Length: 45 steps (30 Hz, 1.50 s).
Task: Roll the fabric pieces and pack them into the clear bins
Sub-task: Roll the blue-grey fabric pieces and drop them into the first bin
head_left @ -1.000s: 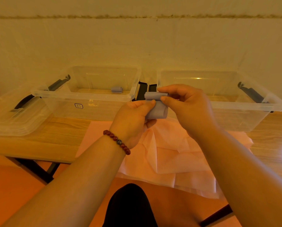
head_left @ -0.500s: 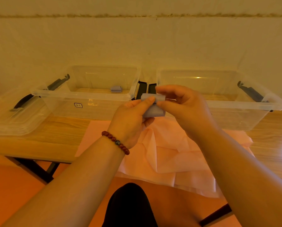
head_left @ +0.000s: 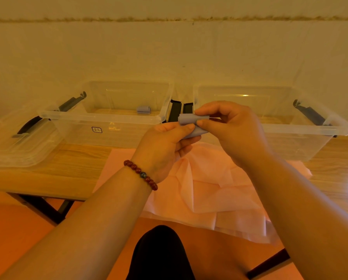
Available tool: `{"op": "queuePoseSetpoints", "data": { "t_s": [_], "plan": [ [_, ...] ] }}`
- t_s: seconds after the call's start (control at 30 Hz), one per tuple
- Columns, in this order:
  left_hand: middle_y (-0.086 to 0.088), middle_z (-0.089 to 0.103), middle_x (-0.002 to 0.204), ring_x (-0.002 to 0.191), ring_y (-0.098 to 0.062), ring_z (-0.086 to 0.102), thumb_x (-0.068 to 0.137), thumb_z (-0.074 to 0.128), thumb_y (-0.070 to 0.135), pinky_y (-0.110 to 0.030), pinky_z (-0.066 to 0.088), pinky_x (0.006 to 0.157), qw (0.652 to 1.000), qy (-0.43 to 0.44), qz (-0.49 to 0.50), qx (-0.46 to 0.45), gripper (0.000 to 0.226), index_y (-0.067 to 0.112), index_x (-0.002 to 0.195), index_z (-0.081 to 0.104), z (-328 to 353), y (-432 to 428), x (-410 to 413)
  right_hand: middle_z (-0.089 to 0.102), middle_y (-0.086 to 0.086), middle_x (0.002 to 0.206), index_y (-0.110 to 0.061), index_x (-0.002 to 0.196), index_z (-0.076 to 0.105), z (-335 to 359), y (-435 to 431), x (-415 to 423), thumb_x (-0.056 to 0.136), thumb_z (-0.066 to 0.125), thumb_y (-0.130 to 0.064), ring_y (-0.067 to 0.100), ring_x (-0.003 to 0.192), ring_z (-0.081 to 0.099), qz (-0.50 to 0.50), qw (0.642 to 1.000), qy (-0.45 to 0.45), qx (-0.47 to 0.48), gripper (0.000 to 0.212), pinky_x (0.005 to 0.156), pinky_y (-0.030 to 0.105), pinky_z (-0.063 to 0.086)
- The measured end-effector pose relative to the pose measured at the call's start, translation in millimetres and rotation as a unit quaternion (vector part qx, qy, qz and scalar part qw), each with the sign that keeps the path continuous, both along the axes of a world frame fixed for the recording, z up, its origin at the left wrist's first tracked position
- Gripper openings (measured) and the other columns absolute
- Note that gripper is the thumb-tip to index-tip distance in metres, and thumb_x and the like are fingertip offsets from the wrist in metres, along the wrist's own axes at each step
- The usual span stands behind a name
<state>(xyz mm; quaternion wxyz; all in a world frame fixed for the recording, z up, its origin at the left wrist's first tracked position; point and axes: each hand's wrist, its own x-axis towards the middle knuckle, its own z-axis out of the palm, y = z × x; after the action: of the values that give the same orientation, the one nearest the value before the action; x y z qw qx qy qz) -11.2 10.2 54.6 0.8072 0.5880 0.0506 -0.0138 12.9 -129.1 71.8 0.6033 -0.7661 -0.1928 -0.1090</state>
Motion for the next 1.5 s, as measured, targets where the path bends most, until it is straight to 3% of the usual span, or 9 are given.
{"op": "queuePoseSetpoints", "data": {
  "t_s": [0.23,0.33,0.43,0.53,0.7,0.87,1.0,1.13,1.5],
  "plan": [
    [-0.001,0.074,0.089,0.084,-0.011,0.070,0.093,0.057,0.025,-0.020,0.050,0.062,1.000,0.006,0.011,0.026,0.014,0.019,0.096,0.069,2,2,2,0.070,-0.006,0.098,-0.021,0.087,0.073,1,1,1,0.084,0.068,0.000,0.003,0.092,0.065,0.011,1.000,0.017,-0.001,0.022,0.085,0.024,0.055],
    [-0.004,0.073,0.101,0.089,-0.011,0.069,0.095,0.054,0.019,-0.020,0.051,0.065,1.000,-0.003,0.004,0.029,0.021,0.014,0.110,0.067,2,5,3,0.070,-0.009,0.099,-0.036,0.092,0.069,-2,1,4,0.089,0.067,-0.017,0.005,0.094,0.066,0.011,0.999,0.050,0.015,0.019,0.079,0.021,0.055],
    [-0.010,0.071,0.108,0.100,-0.020,0.067,0.095,0.053,0.014,-0.029,0.054,0.081,0.999,-0.016,0.010,0.033,0.024,0.010,0.116,0.064,3,8,4,0.070,-0.006,0.099,-0.041,0.096,0.065,-5,3,5,0.091,0.065,-0.023,0.011,0.087,0.069,0.017,0.997,0.076,0.009,0.018,0.073,0.023,0.058],
    [-0.015,0.069,0.112,0.110,-0.027,0.064,0.096,0.052,0.010,-0.038,0.049,0.095,0.999,-0.020,0.019,0.037,0.026,0.007,0.119,0.063,1,8,4,0.070,-0.007,0.092,-0.035,0.098,0.067,-5,5,2,0.090,0.067,-0.019,0.003,0.078,0.069,0.006,0.997,0.075,0.010,0.018,0.070,0.021,0.059],
    [-0.008,0.071,0.107,0.093,-0.018,0.070,0.092,0.058,0.011,-0.024,0.054,0.071,0.997,-0.050,0.063,0.007,0.023,0.019,0.113,0.064,1,8,1,0.072,-0.007,0.087,-0.038,0.092,0.069,-6,10,2,0.086,0.070,-0.014,0.016,0.087,0.069,-0.012,0.996,0.080,0.024,0.025,0.081,0.041,0.058],
    [-0.003,0.070,0.091,0.070,-0.006,0.070,0.090,0.061,0.007,-0.016,0.052,0.054,0.989,-0.067,0.128,-0.012,0.015,0.021,0.095,0.067,4,9,-1,0.071,-0.011,0.091,-0.035,0.093,0.070,-7,16,5,0.085,0.072,-0.010,0.006,0.083,0.069,-0.010,0.995,0.088,0.041,0.026,0.082,0.033,0.058],
    [0.003,0.069,0.098,0.073,0.001,0.068,0.090,0.063,0.015,-0.016,0.054,0.061,0.973,-0.083,0.193,0.091,0.022,0.018,0.112,0.068,-2,15,4,0.070,-0.008,0.097,-0.038,0.088,0.068,-8,25,6,0.088,0.069,-0.012,0.008,0.087,0.069,0.004,0.992,0.104,0.068,0.026,0.083,0.030,0.059],
    [0.020,0.064,0.087,0.074,0.011,0.063,0.093,0.060,0.024,-0.018,0.056,0.075,0.956,-0.105,0.208,0.179,0.029,0.018,0.122,0.064,-6,17,7,0.072,-0.006,0.097,-0.040,0.087,0.068,-10,31,9,0.088,0.069,-0.013,0.010,0.089,0.070,0.005,0.992,0.105,0.070,0.027,0.084,0.031,0.058],
    [0.021,0.063,0.083,0.070,0.010,0.062,0.094,0.059,0.020,-0.018,0.054,0.074,0.953,-0.109,0.215,0.184,0.026,0.021,0.119,0.065,-7,28,10,0.072,-0.009,0.084,-0.032,0.089,0.069,-9,42,13,0.088,0.069,-0.008,0.005,0.077,0.071,0.022,0.988,0.131,0.074,0.025,0.078,0.023,0.058]
  ]
}}
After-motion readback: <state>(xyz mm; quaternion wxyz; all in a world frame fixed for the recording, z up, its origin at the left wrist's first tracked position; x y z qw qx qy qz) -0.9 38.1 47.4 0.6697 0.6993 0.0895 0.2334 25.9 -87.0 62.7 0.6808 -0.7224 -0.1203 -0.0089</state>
